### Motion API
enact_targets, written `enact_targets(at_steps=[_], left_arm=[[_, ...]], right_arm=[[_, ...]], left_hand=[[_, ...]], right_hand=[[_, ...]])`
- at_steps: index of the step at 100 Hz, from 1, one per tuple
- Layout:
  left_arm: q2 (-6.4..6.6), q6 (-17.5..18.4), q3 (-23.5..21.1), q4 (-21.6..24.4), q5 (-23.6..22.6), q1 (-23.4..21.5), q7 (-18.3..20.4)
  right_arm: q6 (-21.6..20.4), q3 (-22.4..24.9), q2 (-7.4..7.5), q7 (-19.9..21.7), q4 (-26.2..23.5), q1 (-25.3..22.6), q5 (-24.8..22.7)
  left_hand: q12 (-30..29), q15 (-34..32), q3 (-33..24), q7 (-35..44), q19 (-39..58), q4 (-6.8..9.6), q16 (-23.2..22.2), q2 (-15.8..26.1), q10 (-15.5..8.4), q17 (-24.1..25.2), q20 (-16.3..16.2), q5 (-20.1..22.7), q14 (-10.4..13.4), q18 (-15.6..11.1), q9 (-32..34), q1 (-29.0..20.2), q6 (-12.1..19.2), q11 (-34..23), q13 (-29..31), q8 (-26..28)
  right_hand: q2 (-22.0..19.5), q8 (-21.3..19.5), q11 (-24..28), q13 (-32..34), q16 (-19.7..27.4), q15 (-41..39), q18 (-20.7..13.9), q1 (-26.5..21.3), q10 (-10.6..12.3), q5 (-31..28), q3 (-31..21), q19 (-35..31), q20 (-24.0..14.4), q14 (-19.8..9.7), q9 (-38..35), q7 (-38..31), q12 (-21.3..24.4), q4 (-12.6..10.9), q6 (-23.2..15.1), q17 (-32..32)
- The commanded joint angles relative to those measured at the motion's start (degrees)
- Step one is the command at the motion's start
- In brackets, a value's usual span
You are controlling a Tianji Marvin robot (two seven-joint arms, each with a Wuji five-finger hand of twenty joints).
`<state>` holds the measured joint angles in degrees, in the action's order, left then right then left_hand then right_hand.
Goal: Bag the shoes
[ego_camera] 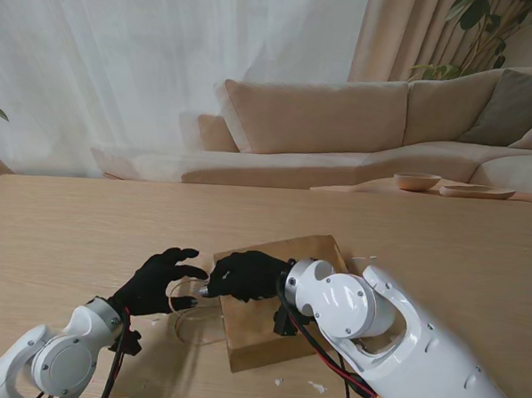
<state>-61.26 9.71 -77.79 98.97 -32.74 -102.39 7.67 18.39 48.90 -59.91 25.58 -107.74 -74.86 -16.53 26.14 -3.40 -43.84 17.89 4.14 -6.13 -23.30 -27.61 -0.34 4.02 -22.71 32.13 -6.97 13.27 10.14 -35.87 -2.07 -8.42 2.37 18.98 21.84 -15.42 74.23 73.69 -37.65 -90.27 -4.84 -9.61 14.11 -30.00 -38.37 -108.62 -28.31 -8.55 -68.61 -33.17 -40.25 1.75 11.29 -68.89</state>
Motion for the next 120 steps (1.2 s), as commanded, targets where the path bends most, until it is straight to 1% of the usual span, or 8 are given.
enact_targets(at_steps=[1,12,19,38,52,84,105,120], left_arm=[[-0.12,0.24,-0.51,-0.20,0.11,-0.53,0.45],[-0.32,1.07,-1.28,-0.63,0.17,-0.76,-0.58],[-0.45,1.60,-1.91,-0.68,0.82,-1.11,-1.01],[-0.63,3.05,-4.27,0.39,2.26,-2.57,-1.28],[-0.38,3.91,-6.61,2.25,2.59,-4.08,0.40],[0.02,7.33,-12.46,6.77,4.54,-7.37,3.57],[0.19,8.77,-14.80,9.61,2.34,-9.24,4.16],[-0.06,8.68,-13.82,10.93,6.72,-10.42,4.01]], right_arm=[[1.16,0.39,-0.16,-0.22,-0.83,-1.64,-0.28],[1.87,1.76,-0.38,-2.00,-1.72,-3.83,-1.77],[1.75,3.05,-0.60,-3.79,-2.51,-6.07,-3.56],[1.51,6.81,-1.71,-10.98,-4.93,-13.28,-8.71],[0.88,9.02,-2.57,-16.35,-6.38,-17.87,-12.48],[0.92,13.28,-3.35,-21.43,-8.72,-24.89,-14.51],[0.18,14.41,-3.79,-23.88,-8.99,-27.39,-14.48],[-1.16,14.04,-4.07,-25.78,-8.52,-28.10,-14.93]], left_hand=[[0.14,0.48,1.21,-0.80,-0.86,0.41,-0.43,0.87,-0.07,0.23,1.19,-1.26,1.16,-1.36,-1.61,-0.60,-0.04,0.46,-0.67,0.20],[0.22,0.47,1.39,-1.13,-0.96,0.40,-0.34,0.91,0.01,0.19,1.36,-2.18,1.20,-1.36,-1.62,-0.31,-0.38,0.54,-0.63,0.11],[0.24,0.50,1.60,-1.52,-1.03,0.36,-0.27,1.09,0.00,0.19,1.48,-3.24,1.18,-1.39,-1.61,0.12,-0.32,0.59,-0.66,-0.02],[0.03,0.79,2.11,-3.04,-1.33,0.34,0.32,1.50,0.93,0.18,1.96,-6.96,0.87,-0.86,-1.48,0.54,-1.33,0.63,-0.68,-0.74],[-0.75,1.06,3.25,-3.36,-1.53,0.39,1.29,2.17,1.16,0.11,2.47,-8.30,0.89,-0.76,-1.47,0.52,-1.25,0.87,-0.63,-1.14],[-1.18,0.63,3.61,-3.60,-1.48,0.55,1.12,3.15,1.57,0.14,2.72,-7.73,0.60,-0.48,-1.24,-0.89,-0.93,0.18,-0.69,-1.60],[-1.47,0.23,11.03,-2.82,-0.70,1.60,-0.55,8.75,1.52,0.39,1.77,-7.10,0.50,-0.20,-0.91,-11.62,-0.01,-0.81,-0.75,-1.65],[-2.18,0.40,12.70,-4.30,-1.56,1.51,-0.79,8.88,2.69,0.30,2.65,-5.88,-0.07,-0.03,-0.34,-6.84,-1.20,-2.38,-0.84,-2.98]], right_hand=[[-0.46,2.22,0.18,1.67,1.76,0.50,-6.64,2.87,-0.09,5.49,1.81,-9.25,2.13,7.20,1.50,-0.68,-0.19,2.52,2.42,-0.17],[-2.06,3.33,0.22,-0.19,2.89,1.38,-6.14,2.44,-0.61,9.71,3.39,-8.84,2.96,8.31,4.43,-0.89,-0.25,2.30,0.46,1.70],[-3.41,4.18,-0.68,-4.61,2.97,2.74,-4.09,1.02,-2.06,10.44,4.49,-7.52,2.60,10.06,7.78,-1.03,-0.08,1.91,-2.10,7.29],[-5.02,1.15,-10.21,-24.17,2.46,17.10,4.25,-4.47,-8.65,12.18,7.04,6.20,-5.09,14.12,23.67,3.50,3.17,0.65,-8.01,27.57],[-5.01,-2.12,-15.01,-31.65,3.57,25.56,6.50,-5.86,-9.56,12.68,7.02,12.87,-8.25,14.51,29.61,7.66,5.69,0.31,-10.36,35.08],[-4.59,-3.46,-17.46,-34.90,4.91,30.08,8.06,-7.40,-10.16,12.19,5.97,16.85,-9.14,14.99,31.84,10.75,7.11,-0.06,-11.55,38.72],[-4.35,-6.20,-19.12,-37.62,5.27,32.35,8.86,-7.58,-10.91,11.65,5.11,20.15,-11.00,15.22,33.69,13.57,8.24,0.01,-12.33,41.30],[-4.52,-7.28,-25.07,-44.48,9.14,41.96,11.09,-7.80,-12.19,11.94,5.02,29.93,-9.10,15.18,39.59,14.97,11.87,-0.01,-14.58,48.48]])
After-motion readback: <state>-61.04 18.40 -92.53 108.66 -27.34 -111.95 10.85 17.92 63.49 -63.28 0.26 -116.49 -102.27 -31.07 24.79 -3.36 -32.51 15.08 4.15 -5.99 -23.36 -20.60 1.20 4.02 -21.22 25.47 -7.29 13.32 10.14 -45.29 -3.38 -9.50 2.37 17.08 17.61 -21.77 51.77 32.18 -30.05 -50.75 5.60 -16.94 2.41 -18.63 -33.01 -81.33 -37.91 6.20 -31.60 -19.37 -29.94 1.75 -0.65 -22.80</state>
